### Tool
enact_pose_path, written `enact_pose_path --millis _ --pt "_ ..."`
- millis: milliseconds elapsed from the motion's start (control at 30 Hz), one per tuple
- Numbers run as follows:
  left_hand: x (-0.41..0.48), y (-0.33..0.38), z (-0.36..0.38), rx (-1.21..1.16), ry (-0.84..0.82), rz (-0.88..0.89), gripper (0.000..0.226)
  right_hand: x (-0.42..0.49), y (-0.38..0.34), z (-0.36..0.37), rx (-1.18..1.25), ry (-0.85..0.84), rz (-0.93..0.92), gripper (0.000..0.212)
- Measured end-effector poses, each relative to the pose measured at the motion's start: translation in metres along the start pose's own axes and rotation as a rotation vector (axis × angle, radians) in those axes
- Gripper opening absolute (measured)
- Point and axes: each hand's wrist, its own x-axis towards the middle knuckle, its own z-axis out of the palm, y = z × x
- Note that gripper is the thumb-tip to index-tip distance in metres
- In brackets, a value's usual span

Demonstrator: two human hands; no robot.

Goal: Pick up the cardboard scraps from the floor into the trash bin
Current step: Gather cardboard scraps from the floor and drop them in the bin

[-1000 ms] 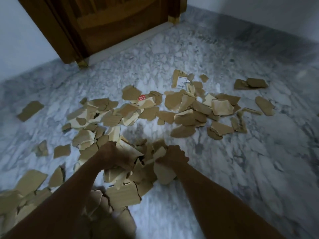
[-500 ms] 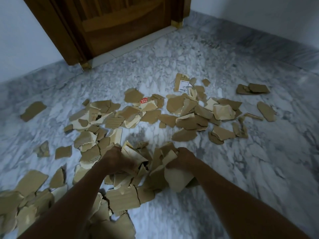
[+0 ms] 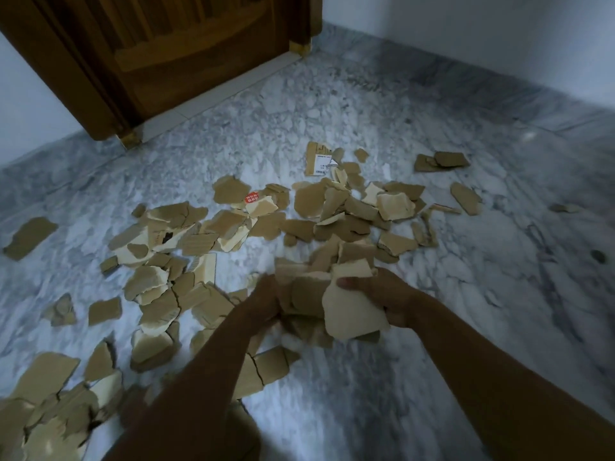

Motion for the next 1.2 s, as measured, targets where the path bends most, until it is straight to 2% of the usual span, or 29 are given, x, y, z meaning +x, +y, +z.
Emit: enact_pose_path --millis 67,133,200,267,333,367,433,467,533,600,733,867,933,1000,1067,1200 --pt "-0.004 0.018 0.022 -0.095 -0.054 -0.015 0.032 -0.014 0.006 0.006 0.124 0.062 -0.007 0.048" --pt "-0.011 0.042 0.042 -0.141 -0.087 -0.043 0.029 -0.032 0.007 0.003 0.19 0.123 -0.029 0.048" --pt "-0.02 0.065 0.055 -0.197 -0.293 -0.106 0.037 -0.055 0.002 -0.007 0.224 0.191 -0.071 0.046" --pt "-0.037 0.099 0.071 -0.166 -0.391 -0.12 0.049 -0.081 -0.005 -0.022 0.224 0.268 -0.125 0.046" --pt "-0.036 0.126 0.082 -0.223 -0.439 -0.045 0.041 -0.115 -0.011 -0.039 0.204 0.346 -0.173 0.036" --pt "-0.037 0.137 0.088 -0.203 -0.529 -0.032 0.043 -0.132 -0.012 -0.047 0.202 0.393 -0.182 0.032" --pt "-0.042 0.162 0.111 -0.061 -0.659 -0.021 0.049 -0.168 -0.012 -0.067 0.215 0.489 -0.172 0.04" --pt "-0.047 0.175 0.125 0.01 -0.687 -0.012 0.043 -0.186 -0.012 -0.078 0.229 0.526 -0.169 0.045" --pt "-0.06 0.205 0.16 0.123 -0.748 0.039 0.029 -0.226 -0.015 -0.1 0.244 0.6 -0.169 0.042" --pt "-0.077 0.232 0.195 0.228 -0.737 0.113 0.023 -0.265 -0.016 -0.127 0.242 0.671 -0.195 0.037" --pt "-0.111 0.28 0.288 0.226 -0.808 0.253 0.028 -0.347 -0.015 -0.2 0.22 0.797 -0.321 0.029" --pt "-0.149 0.306 0.415 0.126 -0.802 0.381 0.024 -0.425 0.005 -0.294 0.274 0.927 -0.458 0.035" --pt "-0.165 0.312 0.482 0.081 -0.793 0.413 0.029 -0.457 0.02 -0.339 0.29 1.011 -0.486 0.048" --pt "-0.174 0.315 0.543 0.079 -0.772 0.425 0.031 -0.477 0.041 -0.384 0.293 1.08 -0.496 0.061" --pt "-0.174 0.313 0.592 0.109 -0.717 0.446 0.024 -0.487 0.065 -0.421 0.314 1.125 -0.492 0.069" --pt "-0.162 0.296 0.651 0.294 -0.691 0.404 0.017 -0.485 0.112 -0.468 0.24 1.145 -0.303 0.077"
